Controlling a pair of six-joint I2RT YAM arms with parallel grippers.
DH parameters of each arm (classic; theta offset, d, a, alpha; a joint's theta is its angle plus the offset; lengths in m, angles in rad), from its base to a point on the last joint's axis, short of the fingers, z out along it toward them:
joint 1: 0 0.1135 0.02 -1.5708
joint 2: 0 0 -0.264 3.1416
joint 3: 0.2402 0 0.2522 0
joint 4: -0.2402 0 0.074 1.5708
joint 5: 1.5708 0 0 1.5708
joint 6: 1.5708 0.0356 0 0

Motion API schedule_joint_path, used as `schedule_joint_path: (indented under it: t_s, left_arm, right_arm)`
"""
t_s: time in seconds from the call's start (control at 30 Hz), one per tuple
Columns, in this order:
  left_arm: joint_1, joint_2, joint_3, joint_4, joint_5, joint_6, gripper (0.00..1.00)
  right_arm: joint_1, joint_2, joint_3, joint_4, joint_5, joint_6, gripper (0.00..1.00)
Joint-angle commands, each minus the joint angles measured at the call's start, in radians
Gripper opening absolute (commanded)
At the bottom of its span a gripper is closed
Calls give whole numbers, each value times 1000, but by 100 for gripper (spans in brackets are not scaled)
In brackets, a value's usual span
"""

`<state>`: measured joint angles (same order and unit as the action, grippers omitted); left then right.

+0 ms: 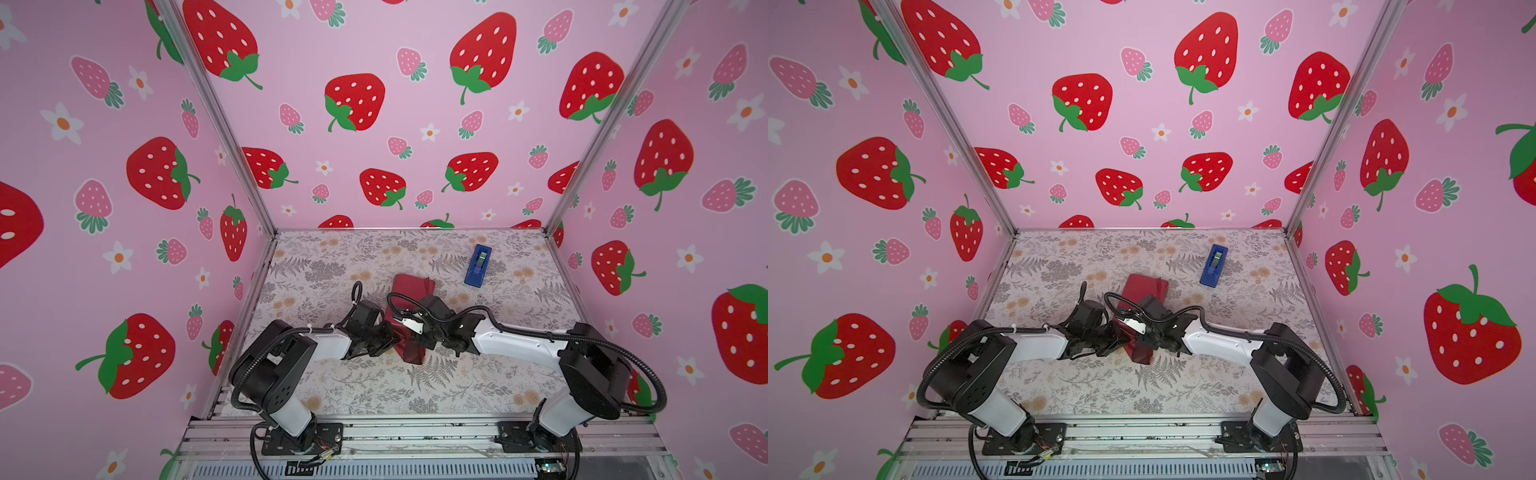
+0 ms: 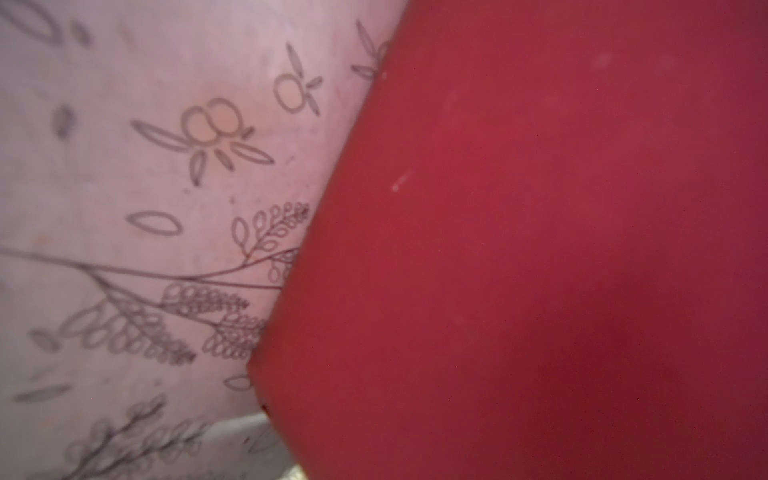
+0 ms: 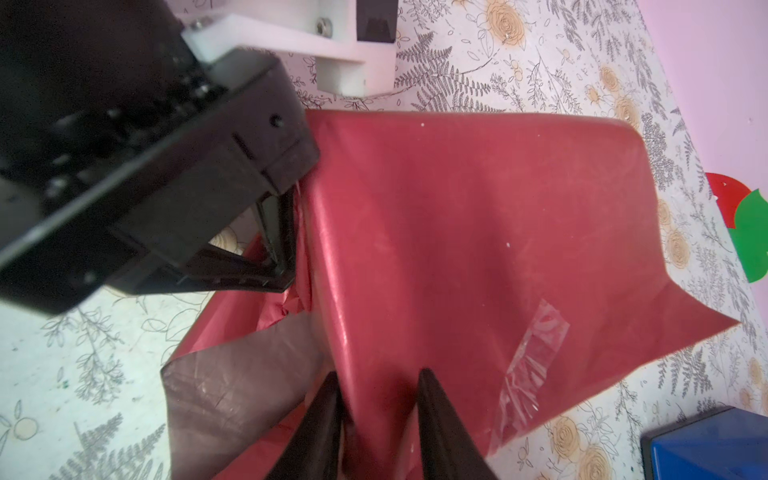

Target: Wrap the gift box in paper

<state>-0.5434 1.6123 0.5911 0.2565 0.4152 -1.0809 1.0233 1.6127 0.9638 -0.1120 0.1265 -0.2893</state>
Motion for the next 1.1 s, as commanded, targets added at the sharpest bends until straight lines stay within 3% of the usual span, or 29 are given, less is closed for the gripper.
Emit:
schedule_joint_path:
  t_s: [0.0, 0.2, 0.87, 1.07]
  left_arm:
    - [-2, -60, 8, -4, -3, -16, 9]
    - [-9, -88, 25, -21, -12, -19, 9]
    - [-25, 56, -39, 71, -40, -56, 8]
    - [-25, 24, -57, 38, -60, -62, 8]
  right_arm:
    - [4, -10, -5, -46, -15, 1, 32]
    - [4, -10, -5, -46, -13, 1, 32]
    - [6, -19, -11, -45, -14, 12, 31]
    - [7, -38, -5, -51, -14, 20, 32]
